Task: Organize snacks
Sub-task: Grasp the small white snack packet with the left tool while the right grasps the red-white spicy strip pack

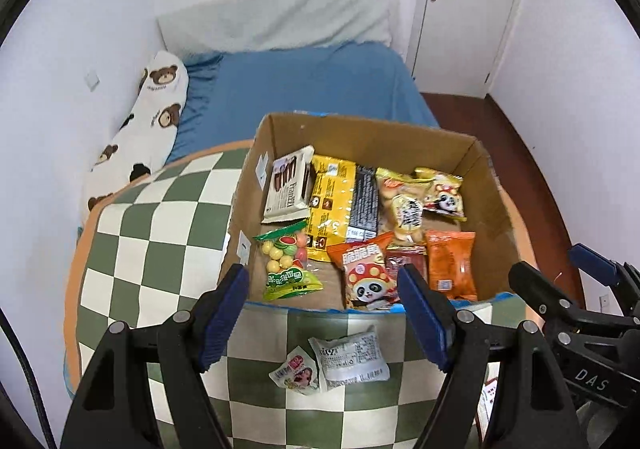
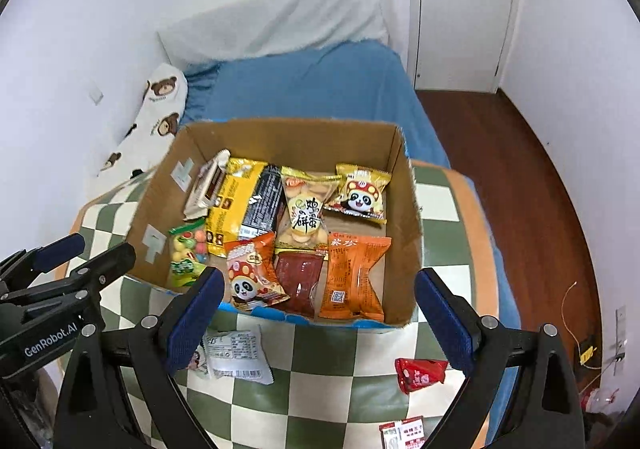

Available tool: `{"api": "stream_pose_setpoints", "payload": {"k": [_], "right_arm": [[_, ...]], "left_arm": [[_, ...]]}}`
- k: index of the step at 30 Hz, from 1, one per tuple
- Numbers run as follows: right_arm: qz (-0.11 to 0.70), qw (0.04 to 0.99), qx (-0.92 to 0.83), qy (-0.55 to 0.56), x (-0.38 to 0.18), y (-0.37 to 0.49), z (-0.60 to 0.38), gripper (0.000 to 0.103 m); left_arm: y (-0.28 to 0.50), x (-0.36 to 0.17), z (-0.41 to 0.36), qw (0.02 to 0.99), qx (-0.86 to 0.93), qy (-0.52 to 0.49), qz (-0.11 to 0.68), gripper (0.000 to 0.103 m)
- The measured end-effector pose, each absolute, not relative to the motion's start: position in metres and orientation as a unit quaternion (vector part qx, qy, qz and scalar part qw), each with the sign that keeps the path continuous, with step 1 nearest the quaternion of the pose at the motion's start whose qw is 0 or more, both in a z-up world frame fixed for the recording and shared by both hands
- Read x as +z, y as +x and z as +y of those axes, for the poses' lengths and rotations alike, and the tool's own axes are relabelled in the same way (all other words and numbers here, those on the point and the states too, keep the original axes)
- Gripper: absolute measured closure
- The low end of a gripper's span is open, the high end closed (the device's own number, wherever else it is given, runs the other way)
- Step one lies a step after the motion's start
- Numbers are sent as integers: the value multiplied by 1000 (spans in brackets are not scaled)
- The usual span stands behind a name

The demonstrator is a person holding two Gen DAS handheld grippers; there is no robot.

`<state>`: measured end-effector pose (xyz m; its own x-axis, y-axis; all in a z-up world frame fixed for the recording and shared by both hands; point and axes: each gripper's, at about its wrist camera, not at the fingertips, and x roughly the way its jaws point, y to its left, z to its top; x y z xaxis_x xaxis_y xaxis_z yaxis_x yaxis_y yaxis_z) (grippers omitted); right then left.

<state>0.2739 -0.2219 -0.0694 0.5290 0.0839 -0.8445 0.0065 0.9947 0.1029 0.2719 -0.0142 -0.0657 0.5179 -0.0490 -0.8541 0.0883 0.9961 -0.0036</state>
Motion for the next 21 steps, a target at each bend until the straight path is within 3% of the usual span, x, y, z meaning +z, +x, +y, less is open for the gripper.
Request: {"api": "stream_pose_setpoints", "payload": {"k": [10, 15, 18, 21], "right_arm": [[485, 867, 34, 108, -57, 231, -247, 5], [530, 839, 7, 123, -97, 206, -281, 6], [575, 808, -7, 129, -139, 188, -303, 22], [630, 767, -24, 121, -191, 171, -321, 21]], "left_arm": [[232, -55, -16, 872, -49, -1, 487, 28], [212, -95, -24, 853, -41, 14, 521, 28], [204, -133, -25, 833, -31, 27, 552, 28], [197, -165, -22, 816, -20, 47, 576, 28]]}}
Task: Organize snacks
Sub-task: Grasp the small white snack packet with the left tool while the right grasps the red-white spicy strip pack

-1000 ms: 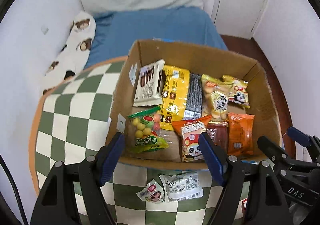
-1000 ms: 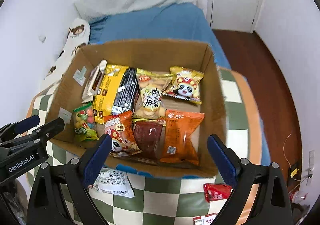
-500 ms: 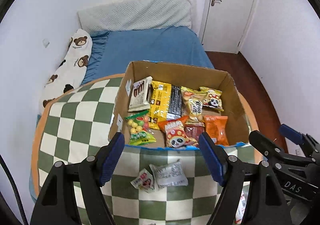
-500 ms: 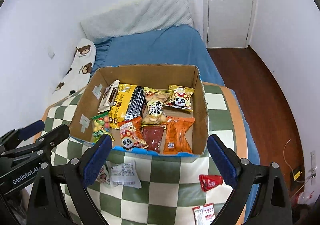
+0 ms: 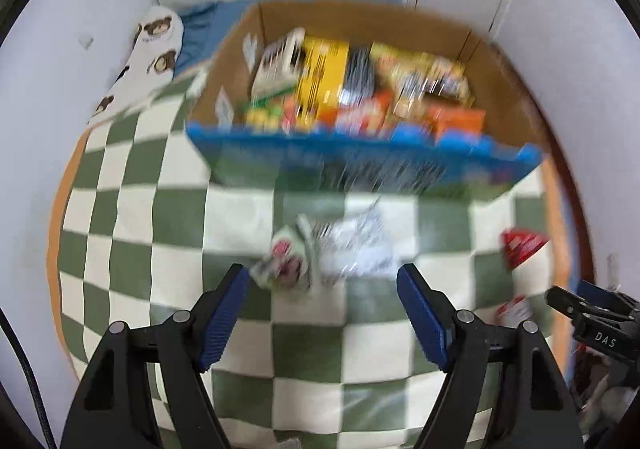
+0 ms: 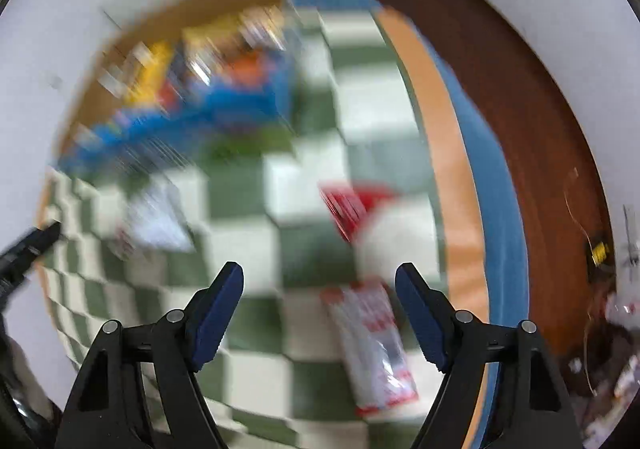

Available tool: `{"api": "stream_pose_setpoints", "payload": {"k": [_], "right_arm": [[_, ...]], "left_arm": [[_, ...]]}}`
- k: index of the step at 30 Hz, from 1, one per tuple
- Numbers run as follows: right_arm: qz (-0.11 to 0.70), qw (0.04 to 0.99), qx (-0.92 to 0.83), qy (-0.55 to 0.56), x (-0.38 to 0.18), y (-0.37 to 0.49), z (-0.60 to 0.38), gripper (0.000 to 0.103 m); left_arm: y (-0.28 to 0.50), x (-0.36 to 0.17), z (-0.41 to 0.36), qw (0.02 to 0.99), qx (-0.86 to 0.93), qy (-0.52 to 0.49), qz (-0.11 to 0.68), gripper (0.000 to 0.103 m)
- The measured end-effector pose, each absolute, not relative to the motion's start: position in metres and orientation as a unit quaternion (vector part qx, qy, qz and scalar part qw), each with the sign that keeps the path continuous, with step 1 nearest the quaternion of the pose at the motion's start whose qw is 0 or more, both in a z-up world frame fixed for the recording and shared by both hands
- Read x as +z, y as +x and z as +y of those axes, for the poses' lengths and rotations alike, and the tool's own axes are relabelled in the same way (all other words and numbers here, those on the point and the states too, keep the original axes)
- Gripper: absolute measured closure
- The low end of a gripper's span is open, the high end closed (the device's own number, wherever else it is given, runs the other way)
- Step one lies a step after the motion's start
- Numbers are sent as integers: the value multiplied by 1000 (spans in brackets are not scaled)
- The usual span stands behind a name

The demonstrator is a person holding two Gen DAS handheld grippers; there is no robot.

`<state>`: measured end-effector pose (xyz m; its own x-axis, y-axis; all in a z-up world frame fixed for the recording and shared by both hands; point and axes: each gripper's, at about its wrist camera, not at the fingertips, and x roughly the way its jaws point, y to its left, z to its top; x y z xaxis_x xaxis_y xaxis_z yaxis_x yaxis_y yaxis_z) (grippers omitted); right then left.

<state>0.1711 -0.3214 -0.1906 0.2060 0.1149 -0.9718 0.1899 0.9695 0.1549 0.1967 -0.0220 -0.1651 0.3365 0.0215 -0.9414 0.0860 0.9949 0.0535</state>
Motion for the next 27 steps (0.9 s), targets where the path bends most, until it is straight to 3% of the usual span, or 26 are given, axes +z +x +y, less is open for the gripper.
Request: {"api": "stream_pose_setpoints", "payload": {"k": [2, 8, 15, 20, 23, 27], "right_arm": [[661, 742, -34, 106, -224, 159, -328, 10], [719, 685, -51, 103, -302, 128, -326, 10], [691, 713, -22, 114, -306, 135, -286, 36], [678, 723, 9, 132, -305, 162, -255, 36], [666, 729, 15, 160, -302, 179, -247, 36], [656, 733, 19, 176, -297, 196, -240, 36]], "left_arm": [[190, -189, -14, 803, -9, 56, 593, 28], [172, -242, 26, 759, 22, 48, 649, 28], [174, -249, 56, 760, 41, 44, 647, 28], [196, -254, 50, 758, 25, 83, 647, 28], [216, -271, 50, 730, 10, 39, 682, 28], [234, -301, 69, 681, 22, -132, 720, 28]]}}
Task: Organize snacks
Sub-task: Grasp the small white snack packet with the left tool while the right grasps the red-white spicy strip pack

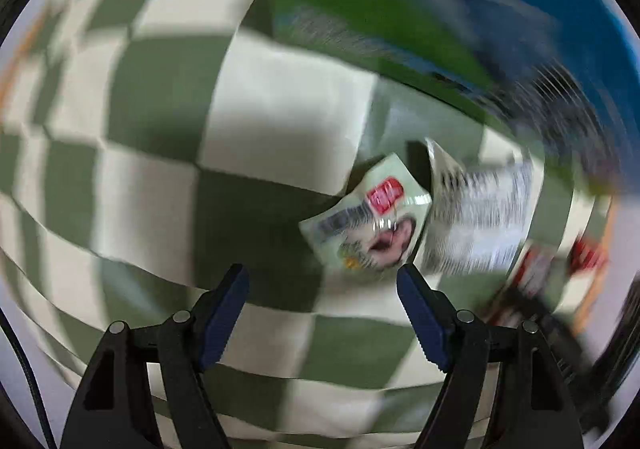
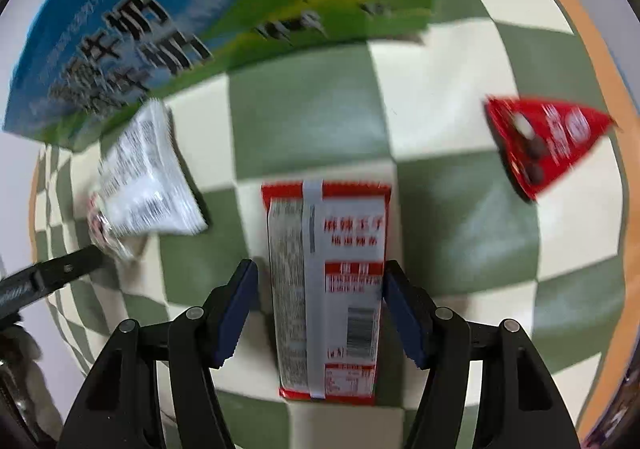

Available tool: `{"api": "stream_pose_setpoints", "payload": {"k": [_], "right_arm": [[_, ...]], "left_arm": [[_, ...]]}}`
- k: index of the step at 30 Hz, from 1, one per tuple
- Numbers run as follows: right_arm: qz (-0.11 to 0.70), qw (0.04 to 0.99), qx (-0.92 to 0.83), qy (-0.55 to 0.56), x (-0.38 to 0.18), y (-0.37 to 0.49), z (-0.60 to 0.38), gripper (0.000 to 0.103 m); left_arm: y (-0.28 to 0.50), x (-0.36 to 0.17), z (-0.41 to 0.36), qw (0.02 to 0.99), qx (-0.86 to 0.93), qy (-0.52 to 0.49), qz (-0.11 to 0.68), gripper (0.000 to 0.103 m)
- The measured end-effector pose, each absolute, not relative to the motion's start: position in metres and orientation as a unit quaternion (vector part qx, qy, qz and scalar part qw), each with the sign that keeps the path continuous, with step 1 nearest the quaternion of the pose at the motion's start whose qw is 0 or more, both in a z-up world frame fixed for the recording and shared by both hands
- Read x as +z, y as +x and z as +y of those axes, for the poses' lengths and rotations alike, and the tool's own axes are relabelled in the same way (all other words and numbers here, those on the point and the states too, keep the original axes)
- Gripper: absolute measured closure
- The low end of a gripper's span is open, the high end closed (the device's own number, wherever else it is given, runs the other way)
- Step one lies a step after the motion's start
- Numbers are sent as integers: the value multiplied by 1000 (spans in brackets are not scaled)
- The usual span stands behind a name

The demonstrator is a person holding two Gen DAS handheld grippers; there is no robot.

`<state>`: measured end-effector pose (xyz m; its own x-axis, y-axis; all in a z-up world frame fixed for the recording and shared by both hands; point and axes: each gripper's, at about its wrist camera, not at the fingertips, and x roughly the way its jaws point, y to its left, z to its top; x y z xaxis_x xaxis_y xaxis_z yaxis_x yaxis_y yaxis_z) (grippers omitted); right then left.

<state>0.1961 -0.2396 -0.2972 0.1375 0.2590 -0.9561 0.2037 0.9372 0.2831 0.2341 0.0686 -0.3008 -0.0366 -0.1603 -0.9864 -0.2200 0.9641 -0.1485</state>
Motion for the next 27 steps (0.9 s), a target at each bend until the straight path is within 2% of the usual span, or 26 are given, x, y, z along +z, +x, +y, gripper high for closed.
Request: {"api": "stream_pose_setpoints", "payload": {"k": [3, 5, 6, 7, 12, 18, 22, 23, 25, 27], "right_arm": [[654, 736, 19, 173, -296, 199, -236, 36], [655, 737, 20, 163, -296, 199, -233, 36], [655, 738, 21, 159, -295, 199, -227, 36], [657, 738, 22, 154, -296, 197, -226, 36], [670, 732, 41, 119, -301, 175, -201, 42], [691, 713, 68, 94, -307, 145, -191, 42], [699, 706, 77, 82, -310, 126, -184, 41], [701, 704, 77, 86, -311, 122, -183, 40], [703, 701, 78, 88, -317, 119, -181, 38], [704, 700, 73, 93, -321, 108, -187, 37]], "left_arm": [[239, -316, 78, 663, 44, -218, 715, 28], [240, -319, 78, 670, 66, -229, 703, 29], [240, -318, 77, 679, 72, -224, 696, 37], [240, -317, 74, 689, 73, -209, 690, 49], [223, -310, 58, 719, 54, -105, 685, 49], [157, -324, 54, 703, 26, -9, 711, 49], [135, -338, 61, 688, 14, -27, 725, 47], [137, -342, 64, 685, 14, -43, 727, 45], [136, -347, 72, 679, 9, -87, 729, 31], [135, -347, 78, 678, 14, -113, 727, 31]]}}
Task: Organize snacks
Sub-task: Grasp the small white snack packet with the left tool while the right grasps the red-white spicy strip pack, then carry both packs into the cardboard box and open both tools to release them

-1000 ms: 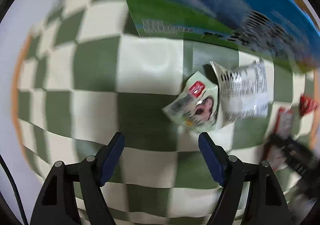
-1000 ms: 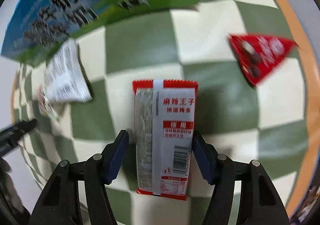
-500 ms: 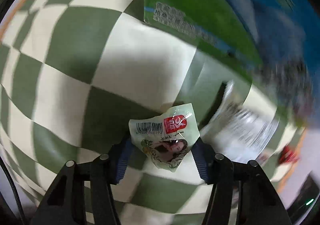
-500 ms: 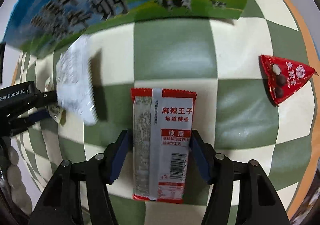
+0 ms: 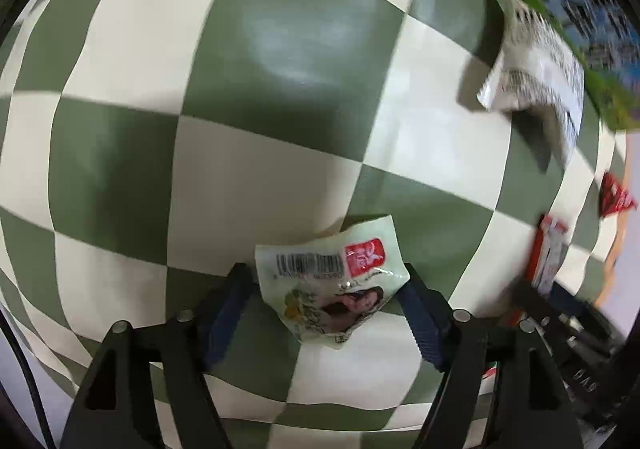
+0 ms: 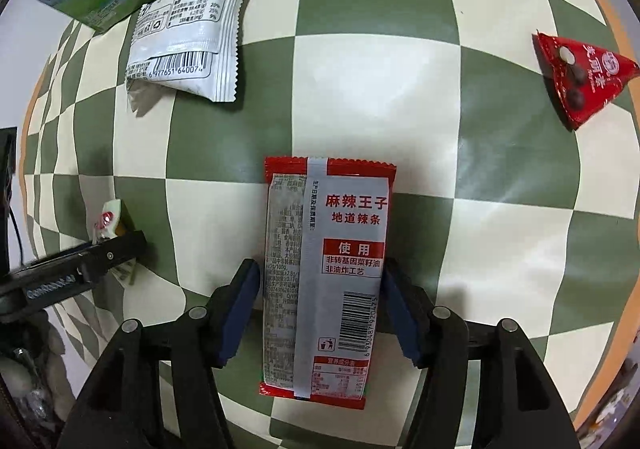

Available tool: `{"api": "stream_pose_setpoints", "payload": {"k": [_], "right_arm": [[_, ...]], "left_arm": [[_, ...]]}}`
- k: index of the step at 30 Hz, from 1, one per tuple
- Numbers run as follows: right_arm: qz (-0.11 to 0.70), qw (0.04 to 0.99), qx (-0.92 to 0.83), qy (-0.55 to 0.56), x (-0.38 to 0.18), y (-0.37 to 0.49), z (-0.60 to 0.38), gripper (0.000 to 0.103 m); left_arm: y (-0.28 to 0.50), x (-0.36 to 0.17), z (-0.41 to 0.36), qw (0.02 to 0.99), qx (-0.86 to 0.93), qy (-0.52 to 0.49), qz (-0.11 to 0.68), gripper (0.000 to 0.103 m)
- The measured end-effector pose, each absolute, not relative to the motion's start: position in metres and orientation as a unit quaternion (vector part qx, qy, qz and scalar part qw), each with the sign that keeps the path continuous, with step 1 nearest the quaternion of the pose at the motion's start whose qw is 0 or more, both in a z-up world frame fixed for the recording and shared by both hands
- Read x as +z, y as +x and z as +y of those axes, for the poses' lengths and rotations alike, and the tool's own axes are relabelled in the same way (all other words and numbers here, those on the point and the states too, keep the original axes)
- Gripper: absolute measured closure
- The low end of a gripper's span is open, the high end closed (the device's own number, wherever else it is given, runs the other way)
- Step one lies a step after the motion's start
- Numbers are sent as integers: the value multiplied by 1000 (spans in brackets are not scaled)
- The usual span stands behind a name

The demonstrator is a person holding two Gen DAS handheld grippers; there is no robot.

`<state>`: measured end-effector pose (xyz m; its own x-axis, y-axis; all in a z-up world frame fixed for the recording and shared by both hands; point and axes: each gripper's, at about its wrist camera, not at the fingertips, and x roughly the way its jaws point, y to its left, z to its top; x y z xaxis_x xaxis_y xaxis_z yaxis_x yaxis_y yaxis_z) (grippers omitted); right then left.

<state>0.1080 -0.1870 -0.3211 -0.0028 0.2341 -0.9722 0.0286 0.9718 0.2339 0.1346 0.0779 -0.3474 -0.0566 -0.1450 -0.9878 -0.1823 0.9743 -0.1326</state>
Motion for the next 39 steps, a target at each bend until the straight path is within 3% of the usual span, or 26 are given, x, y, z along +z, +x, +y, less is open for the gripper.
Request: {"api": "stream_pose_setpoints", "payload": {"k": [11, 13, 15, 23, 25, 32, 39], "right_arm": [[707, 698, 60, 93, -324, 99, -164, 34], [709, 697, 58, 93, -340, 132, -162, 34], [707, 699, 55, 95, -340, 134, -163, 34], [695, 713, 47, 81, -346, 130, -166, 46], [689, 718, 56, 85, -342, 128, -165, 51], [663, 738, 89, 90, -310, 118, -162, 53], [619, 762, 124, 142, -244, 134, -181, 54]], "left_arm": [[143, -356, 91, 684, 30, -123, 719, 31], [141, -345, 84, 696, 34, -112, 709, 44], [135, -343, 82, 704, 39, -96, 703, 44], [133, -342, 62, 713, 38, -67, 697, 45], [146, -328, 51, 716, 33, -59, 694, 45], [150, -290, 20, 740, 2, -41, 671, 45], [179, -205, -13, 775, -62, -76, 624, 45]]}}
